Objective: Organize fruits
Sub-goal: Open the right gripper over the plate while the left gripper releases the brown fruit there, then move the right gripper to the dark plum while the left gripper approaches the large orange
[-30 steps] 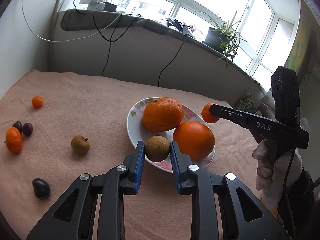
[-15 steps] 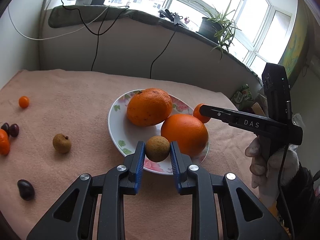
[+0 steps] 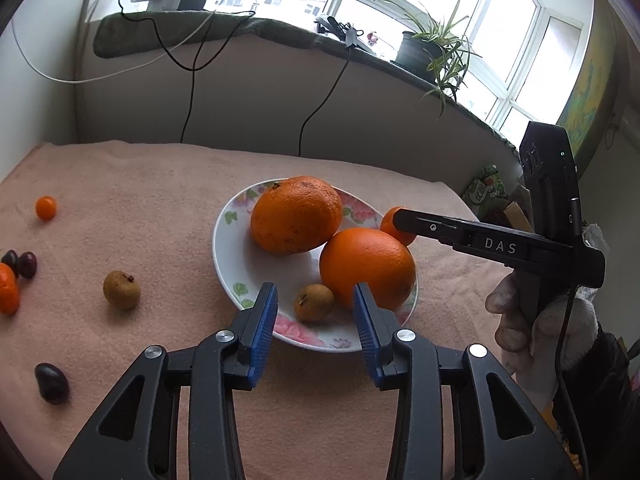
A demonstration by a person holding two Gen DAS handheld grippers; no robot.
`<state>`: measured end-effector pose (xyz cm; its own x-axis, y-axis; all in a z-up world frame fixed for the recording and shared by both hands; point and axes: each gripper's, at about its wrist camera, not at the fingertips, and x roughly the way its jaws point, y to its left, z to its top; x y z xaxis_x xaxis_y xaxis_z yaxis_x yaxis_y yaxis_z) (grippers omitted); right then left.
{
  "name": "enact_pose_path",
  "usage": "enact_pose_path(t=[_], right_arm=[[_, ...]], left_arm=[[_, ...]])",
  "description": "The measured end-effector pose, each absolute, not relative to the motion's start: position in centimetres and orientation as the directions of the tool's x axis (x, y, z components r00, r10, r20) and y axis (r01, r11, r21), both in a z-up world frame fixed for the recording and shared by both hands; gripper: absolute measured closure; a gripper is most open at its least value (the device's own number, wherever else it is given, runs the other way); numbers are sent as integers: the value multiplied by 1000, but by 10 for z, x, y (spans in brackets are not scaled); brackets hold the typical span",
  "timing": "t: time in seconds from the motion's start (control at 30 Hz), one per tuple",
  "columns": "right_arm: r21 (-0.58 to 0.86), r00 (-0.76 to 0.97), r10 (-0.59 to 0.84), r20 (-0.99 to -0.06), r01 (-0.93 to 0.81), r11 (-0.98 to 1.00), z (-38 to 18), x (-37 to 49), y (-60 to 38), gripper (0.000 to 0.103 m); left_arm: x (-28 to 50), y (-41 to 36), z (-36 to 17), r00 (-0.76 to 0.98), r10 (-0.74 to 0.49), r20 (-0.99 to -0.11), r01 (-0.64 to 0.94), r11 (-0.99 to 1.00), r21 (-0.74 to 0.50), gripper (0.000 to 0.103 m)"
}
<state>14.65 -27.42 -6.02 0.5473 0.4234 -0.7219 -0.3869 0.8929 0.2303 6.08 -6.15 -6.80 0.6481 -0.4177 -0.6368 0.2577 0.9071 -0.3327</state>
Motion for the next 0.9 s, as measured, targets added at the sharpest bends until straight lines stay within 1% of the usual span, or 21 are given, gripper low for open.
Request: enact_pose_path(t=[0.07, 0.1, 0.13, 0.2, 0.23, 0.3, 0.33, 0.37, 0.43, 0.57, 0.9], right_arm=[[227, 549, 419, -723, -385, 895, -60, 146, -274, 67], [228, 550, 421, -721, -385, 894, -60, 146, -274, 65], [230, 555, 423, -716, -385, 894, -59, 145, -274, 62], [228, 573, 425, -701, -384, 895, -56, 143, -275, 35], [227, 580, 426, -694, -386, 894, -54, 142, -275, 27], [226, 589, 427, -686, -385, 895, -51, 141, -275, 20], [227, 593, 427, -683, -384, 895, -49, 140, -274, 16], [228, 597, 430, -677, -385, 894, -47, 139, -274, 14], [229, 602, 435, -669, -389, 892, -45, 138, -273, 12], [230, 607, 437, -663, -390, 891, -41, 136, -271, 9], [228, 620, 451, -642, -407, 884, -31, 129, -263, 9]], left_arm=[[61, -61, -68, 651, -415, -636, 257, 908, -330, 57], [61, -61, -68, 652, -413, -636, 254, 909, -329, 50], [60, -60, -67, 655, -412, -634, 253, 909, -330, 44], [59, -60, -66, 658, -411, -631, 254, 910, -328, 42], [59, -59, -66, 660, -408, -631, 253, 911, -326, 38], [59, -58, -66, 662, -404, -632, 249, 913, -323, 32], [59, -58, -66, 664, -401, -631, 246, 914, -322, 30], [59, -57, -66, 666, -396, -632, 241, 916, -320, 30], [59, -57, -65, 668, -386, -636, 234, 920, -314, 23], [58, -59, -64, 673, -372, -640, 228, 927, -299, 23], [56, -51, -60, 690, -350, -634, 211, 935, -287, 23]])
